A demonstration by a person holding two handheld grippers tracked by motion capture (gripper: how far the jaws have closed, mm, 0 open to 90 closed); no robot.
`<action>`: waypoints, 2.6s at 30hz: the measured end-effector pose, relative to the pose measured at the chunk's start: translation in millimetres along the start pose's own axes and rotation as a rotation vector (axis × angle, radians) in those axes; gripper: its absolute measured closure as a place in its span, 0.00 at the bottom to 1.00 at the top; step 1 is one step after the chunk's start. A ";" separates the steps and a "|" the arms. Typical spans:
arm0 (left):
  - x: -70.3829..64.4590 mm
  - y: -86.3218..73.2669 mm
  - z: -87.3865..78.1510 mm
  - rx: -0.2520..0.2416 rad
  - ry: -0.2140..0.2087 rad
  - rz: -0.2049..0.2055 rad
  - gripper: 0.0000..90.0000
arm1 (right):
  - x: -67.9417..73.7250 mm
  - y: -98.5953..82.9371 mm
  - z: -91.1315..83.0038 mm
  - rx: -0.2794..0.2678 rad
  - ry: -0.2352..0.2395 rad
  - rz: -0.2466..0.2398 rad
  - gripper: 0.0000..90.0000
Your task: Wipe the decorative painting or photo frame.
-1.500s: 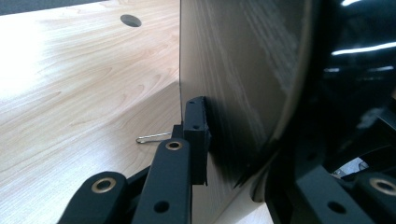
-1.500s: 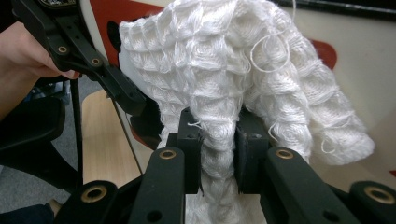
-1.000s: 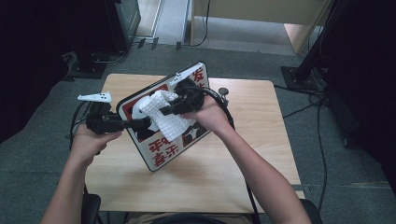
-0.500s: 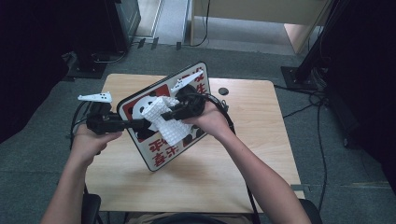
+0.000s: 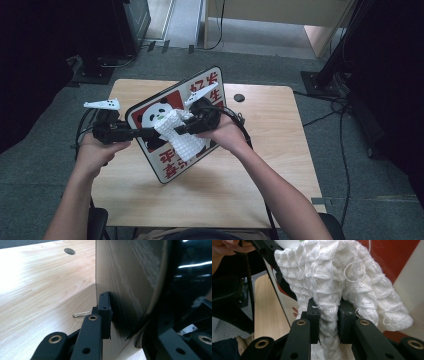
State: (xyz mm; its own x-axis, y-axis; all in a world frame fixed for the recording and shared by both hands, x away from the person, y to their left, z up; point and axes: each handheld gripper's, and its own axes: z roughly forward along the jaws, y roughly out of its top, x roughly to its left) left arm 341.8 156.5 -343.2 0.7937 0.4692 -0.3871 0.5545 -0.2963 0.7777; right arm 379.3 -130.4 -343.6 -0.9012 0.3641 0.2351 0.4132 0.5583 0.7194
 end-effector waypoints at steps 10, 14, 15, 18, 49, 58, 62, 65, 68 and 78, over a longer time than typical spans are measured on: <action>-0.2 0.0 0.3 -0.001 0.001 0.001 0.85 | -1.9 -13.4 6.6 0.011 0.008 0.014 0.84; -0.2 -0.1 0.4 -0.001 0.001 0.000 0.85 | -2.9 -19.8 9.7 0.005 0.009 0.010 0.84; -0.2 -0.1 0.4 -0.001 0.001 0.000 0.85 | -2.8 -21.4 10.7 0.005 0.011 0.011 0.84; -0.3 0.0 0.4 0.000 0.001 0.000 0.85 | -3.2 -26.5 13.6 0.010 0.013 0.010 0.84; -1.0 -0.7 1.7 0.007 0.000 -0.001 0.84 | -8.5 -73.9 40.4 0.047 0.037 0.053 0.84; -1.1 -0.9 2.2 0.008 0.000 -0.001 0.84 | -9.8 -90.0 51.0 0.077 0.038 0.067 0.84; -0.9 -1.1 2.5 0.008 -0.002 -0.004 0.84 | -11.0 -97.0 55.5 0.086 0.040 0.070 0.84; -0.9 -1.0 2.6 0.010 -0.001 -0.003 0.84 | -11.6 -100.7 58.2 0.096 0.041 0.069 0.84; -0.8 -1.0 2.7 0.011 -0.001 -0.003 0.84 | -11.9 -103.9 59.8 0.095 0.044 0.072 0.84; -0.3 -1.2 2.9 0.011 -0.004 -0.005 0.84 | -14.2 -114.1 66.3 0.119 0.048 0.084 0.84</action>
State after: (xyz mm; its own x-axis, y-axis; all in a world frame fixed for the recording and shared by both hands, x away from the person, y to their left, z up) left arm 341.6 154.4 -345.5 0.7921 0.4674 -0.3925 0.5607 -0.3030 0.7706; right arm 353.6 -149.8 -472.3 -0.8669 0.3787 0.3242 0.4974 0.6127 0.6142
